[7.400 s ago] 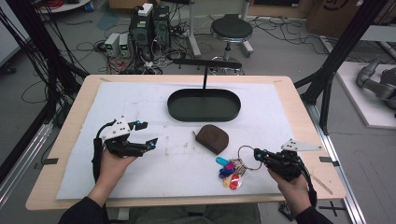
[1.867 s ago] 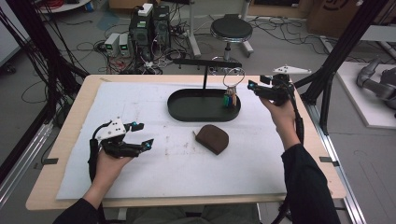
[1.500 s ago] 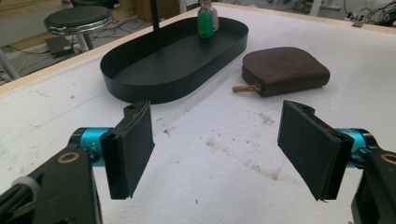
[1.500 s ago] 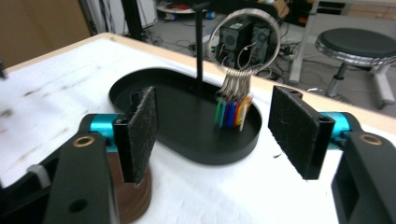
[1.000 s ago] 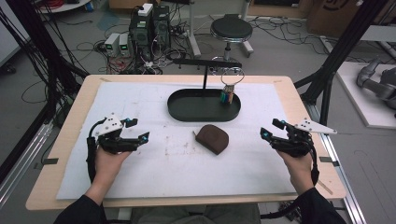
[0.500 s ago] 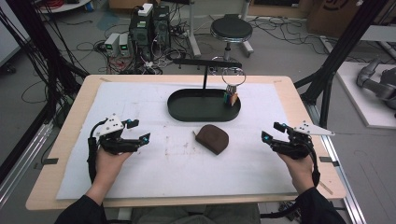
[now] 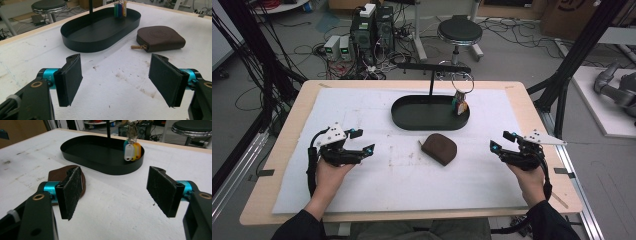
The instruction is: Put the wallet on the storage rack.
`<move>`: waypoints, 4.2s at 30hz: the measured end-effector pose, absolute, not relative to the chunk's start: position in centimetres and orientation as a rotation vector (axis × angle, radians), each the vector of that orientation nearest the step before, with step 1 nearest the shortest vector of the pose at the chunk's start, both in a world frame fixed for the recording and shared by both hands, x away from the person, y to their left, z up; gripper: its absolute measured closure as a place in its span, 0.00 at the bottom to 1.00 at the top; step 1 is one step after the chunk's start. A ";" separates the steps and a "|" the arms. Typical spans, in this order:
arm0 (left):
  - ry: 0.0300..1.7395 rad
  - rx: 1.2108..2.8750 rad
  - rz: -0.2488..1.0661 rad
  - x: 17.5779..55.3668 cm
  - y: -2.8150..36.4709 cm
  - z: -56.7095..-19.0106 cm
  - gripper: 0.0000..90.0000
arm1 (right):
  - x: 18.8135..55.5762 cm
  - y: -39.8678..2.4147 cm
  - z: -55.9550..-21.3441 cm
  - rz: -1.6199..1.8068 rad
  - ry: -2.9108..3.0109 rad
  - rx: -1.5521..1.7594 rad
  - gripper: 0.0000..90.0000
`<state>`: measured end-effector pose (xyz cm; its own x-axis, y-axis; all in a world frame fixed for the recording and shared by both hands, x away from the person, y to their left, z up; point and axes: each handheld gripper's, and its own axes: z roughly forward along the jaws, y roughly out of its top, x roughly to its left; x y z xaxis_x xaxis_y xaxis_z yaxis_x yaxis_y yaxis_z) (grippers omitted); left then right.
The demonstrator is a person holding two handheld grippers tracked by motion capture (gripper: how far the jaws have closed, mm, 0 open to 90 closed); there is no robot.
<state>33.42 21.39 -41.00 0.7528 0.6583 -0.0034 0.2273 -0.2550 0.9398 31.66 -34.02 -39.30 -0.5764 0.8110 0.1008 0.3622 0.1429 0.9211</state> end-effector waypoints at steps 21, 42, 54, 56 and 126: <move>0.696 1.822 0.479 33.0 21.8 -41.2 0.30 | 35.2 -26.1 -41.3 1.326 2.225 1.186 0.50; 0.692 1.819 0.476 33.0 21.6 -41.2 0.30 | 37.0 -23.7 -43.2 1.229 2.407 1.291 0.88; 0.687 1.807 0.467 33.1 21.6 -41.1 0.30 | 35.4 -23.1 -41.0 1.392 2.399 1.007 0.99; 0.683 1.805 0.463 33.1 21.6 -41.0 0.30 | 35.1 -22.9 -40.7 1.409 2.396 0.959 0.99; 0.233 1.941 -0.050 37.0 7.0 -43.3 0.75 | 33.4 -26.3 -38.6 1.557 2.540 0.619 0.49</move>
